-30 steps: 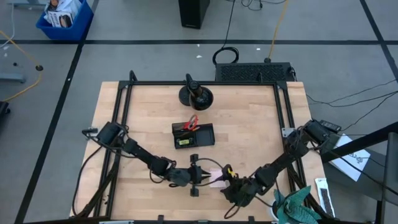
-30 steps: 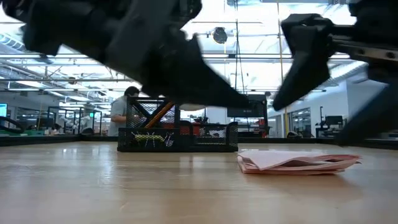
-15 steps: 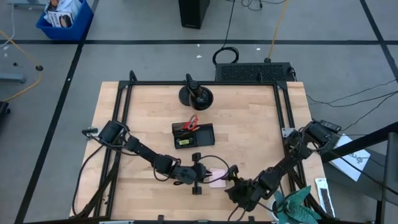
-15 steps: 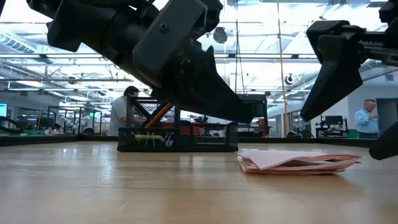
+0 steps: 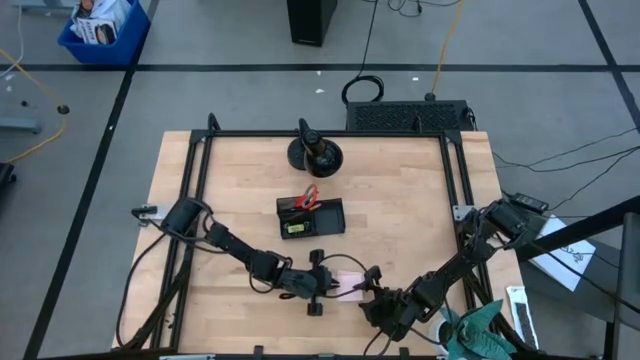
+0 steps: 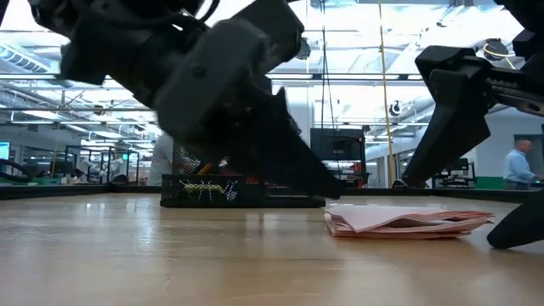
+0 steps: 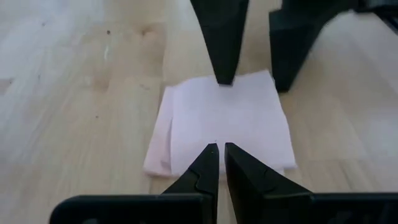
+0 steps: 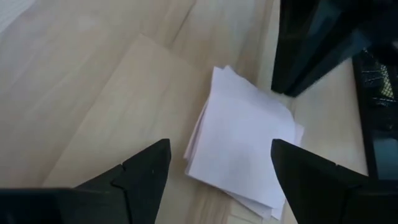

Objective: Pick and place office supplies into organizer
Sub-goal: Put the pink sticky notes into the black desk organizer

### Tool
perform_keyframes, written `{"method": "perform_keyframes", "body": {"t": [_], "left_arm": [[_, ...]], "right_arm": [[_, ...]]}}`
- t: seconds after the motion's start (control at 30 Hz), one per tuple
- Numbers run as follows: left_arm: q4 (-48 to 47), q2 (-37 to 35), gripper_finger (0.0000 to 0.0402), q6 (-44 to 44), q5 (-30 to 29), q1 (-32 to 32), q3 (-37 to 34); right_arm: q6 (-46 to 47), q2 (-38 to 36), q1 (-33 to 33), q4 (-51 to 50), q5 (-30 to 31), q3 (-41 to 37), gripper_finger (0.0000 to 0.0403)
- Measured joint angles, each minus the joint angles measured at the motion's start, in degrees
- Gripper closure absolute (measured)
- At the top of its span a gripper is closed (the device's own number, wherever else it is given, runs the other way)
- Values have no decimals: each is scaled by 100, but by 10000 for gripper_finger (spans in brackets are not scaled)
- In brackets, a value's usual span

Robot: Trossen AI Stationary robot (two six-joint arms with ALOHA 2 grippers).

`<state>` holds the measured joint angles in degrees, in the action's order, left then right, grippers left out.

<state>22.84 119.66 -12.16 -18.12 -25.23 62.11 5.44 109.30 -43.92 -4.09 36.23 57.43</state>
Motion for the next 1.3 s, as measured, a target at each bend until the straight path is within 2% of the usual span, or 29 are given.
{"method": "perform_keyframes", "body": {"t": [0.23, 0.57, 0.67, 0.9, 1.2, 1.3], "left_arm": [[518, 424, 366, 15, 355, 96, 23], [499, 542, 366, -153, 605, 175, 115], [486, 542, 366, -160, 609, 175, 115], [471, 544, 366, -197, 609, 175, 113], [474, 548, 366, -203, 611, 175, 109], [556, 553, 366, -168, 605, 175, 102]], "right_arm": [[-146, 10, 32, -26, 35, -4, 129], [-211, 14, 145, -84, -6, -209, 130], [-165, 16, 146, -62, -9, -375, 141], [-104, 23, 157, -69, -254, -505, 216], [-187, 31, 151, -73, -348, -509, 377], [-272, 31, 151, -72, -298, -509, 393]]}}
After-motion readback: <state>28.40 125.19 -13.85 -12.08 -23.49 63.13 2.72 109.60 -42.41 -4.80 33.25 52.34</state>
